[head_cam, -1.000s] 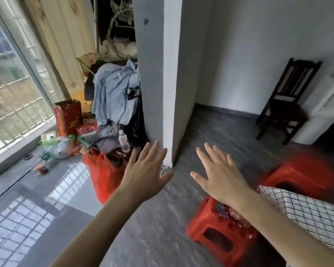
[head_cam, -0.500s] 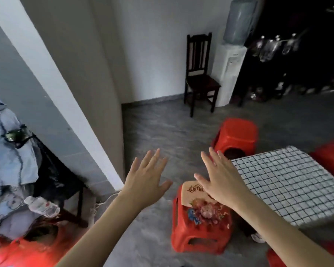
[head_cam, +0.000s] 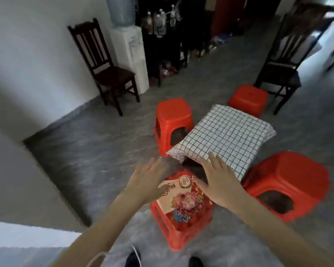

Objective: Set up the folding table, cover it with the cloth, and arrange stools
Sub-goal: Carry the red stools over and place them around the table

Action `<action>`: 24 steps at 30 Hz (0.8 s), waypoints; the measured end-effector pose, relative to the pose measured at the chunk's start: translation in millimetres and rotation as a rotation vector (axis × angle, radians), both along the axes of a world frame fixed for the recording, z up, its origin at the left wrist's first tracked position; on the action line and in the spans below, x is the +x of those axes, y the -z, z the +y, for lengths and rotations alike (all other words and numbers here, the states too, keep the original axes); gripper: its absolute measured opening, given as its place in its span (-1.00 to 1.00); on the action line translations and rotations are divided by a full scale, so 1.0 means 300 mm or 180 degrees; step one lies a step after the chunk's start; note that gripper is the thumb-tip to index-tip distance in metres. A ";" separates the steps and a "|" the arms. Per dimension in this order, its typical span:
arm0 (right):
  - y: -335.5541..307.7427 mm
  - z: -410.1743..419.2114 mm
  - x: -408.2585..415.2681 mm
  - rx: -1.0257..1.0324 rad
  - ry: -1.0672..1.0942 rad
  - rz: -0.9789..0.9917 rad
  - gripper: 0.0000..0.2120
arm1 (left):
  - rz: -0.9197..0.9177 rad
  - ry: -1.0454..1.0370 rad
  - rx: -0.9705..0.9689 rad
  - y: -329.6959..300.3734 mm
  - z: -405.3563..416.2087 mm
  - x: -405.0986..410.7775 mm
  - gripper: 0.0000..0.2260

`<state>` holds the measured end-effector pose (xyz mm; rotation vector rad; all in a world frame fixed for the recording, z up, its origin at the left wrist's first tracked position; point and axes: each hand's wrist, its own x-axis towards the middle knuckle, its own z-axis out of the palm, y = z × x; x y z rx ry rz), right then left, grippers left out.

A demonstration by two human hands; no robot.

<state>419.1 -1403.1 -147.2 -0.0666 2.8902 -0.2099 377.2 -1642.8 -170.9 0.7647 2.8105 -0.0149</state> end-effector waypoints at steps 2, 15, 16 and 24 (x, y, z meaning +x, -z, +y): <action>0.029 -0.028 0.020 -0.0003 0.0330 -0.0023 -0.27 | 0.0019 0.0415 -0.0002 0.032 -0.016 -0.071 -0.38; 0.266 -0.307 0.123 -0.0299 0.1852 -0.0230 -0.25 | -0.0689 0.1507 -0.0020 0.354 -0.210 -0.278 -0.42; 0.304 -0.319 0.120 -0.0330 0.1909 -0.0280 -0.24 | -0.0714 0.1562 -0.0054 0.400 -0.212 -0.291 -0.42; 0.747 -0.347 0.103 -0.0583 0.2138 -0.0597 -0.15 | -0.0743 0.1885 -0.0319 0.883 -0.186 -0.336 -0.31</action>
